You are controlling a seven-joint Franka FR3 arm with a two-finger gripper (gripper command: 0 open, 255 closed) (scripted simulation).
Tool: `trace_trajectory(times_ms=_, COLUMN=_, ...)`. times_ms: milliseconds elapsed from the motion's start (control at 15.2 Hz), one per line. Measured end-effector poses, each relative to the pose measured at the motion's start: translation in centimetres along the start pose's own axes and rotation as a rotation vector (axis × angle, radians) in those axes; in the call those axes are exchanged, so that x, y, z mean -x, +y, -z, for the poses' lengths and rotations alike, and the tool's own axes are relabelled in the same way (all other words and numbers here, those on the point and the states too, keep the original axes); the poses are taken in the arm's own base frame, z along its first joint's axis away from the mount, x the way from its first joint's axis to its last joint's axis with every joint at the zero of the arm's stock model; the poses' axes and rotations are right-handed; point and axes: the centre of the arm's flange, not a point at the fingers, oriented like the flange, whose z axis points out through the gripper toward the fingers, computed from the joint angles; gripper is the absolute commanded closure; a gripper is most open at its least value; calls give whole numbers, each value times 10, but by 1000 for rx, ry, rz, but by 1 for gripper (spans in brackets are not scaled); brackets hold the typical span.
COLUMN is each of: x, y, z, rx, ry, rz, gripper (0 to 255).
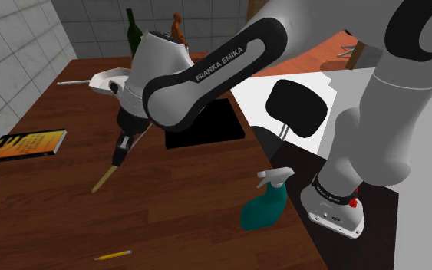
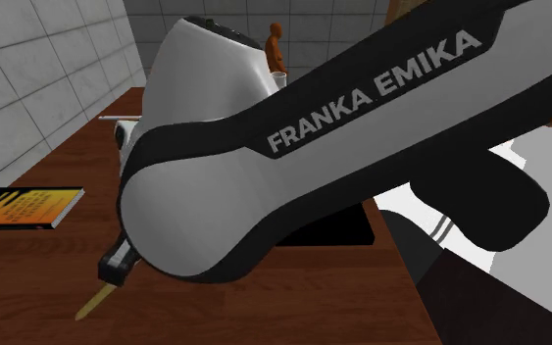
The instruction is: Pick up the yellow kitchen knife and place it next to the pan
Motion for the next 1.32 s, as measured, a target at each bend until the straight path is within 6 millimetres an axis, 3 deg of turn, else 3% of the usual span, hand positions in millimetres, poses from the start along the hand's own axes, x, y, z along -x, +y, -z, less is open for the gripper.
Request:
trace_trajectory(times_ms=462, x=-18, y=82, z=3, rx=1, ry=0, rz=-1, gripper=255)
trace_trajectory(times_ms=1320, x=-50, y=255, z=11, rx=1, ry=0, rz=-1, gripper=255)
